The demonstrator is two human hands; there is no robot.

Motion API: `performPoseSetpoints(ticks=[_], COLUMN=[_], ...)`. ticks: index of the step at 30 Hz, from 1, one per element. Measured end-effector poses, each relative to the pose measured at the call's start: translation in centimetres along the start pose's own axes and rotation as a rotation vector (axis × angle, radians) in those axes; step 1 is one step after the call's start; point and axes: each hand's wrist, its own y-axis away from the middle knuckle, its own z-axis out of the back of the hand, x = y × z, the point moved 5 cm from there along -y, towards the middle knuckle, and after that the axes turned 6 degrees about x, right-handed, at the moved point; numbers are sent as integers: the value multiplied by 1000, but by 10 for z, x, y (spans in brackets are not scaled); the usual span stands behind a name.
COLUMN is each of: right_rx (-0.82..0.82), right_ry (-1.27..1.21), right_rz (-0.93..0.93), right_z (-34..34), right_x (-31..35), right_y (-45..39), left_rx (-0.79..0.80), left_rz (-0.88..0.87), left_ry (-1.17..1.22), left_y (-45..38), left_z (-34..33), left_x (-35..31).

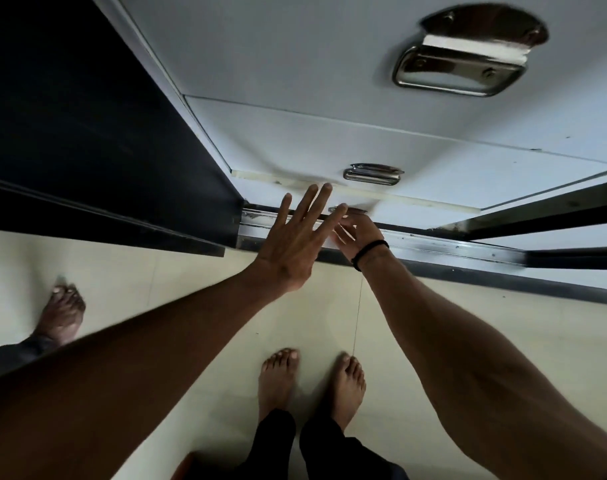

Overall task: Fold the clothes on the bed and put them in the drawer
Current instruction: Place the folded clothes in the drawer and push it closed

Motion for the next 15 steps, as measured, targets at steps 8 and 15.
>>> performPoseSetpoints(ticks=[8,15], right_rx=[-7,244], right_ry=[-399,-380], right_rz=[61,111], right_z=[6,-2], right_x=[7,11], right_y=[18,55], left_rx=[20,32], left_rz=[56,127], left_ry=[173,205], left_y=[-16,-25], left_z=[3,33], left_x=[-6,-14])
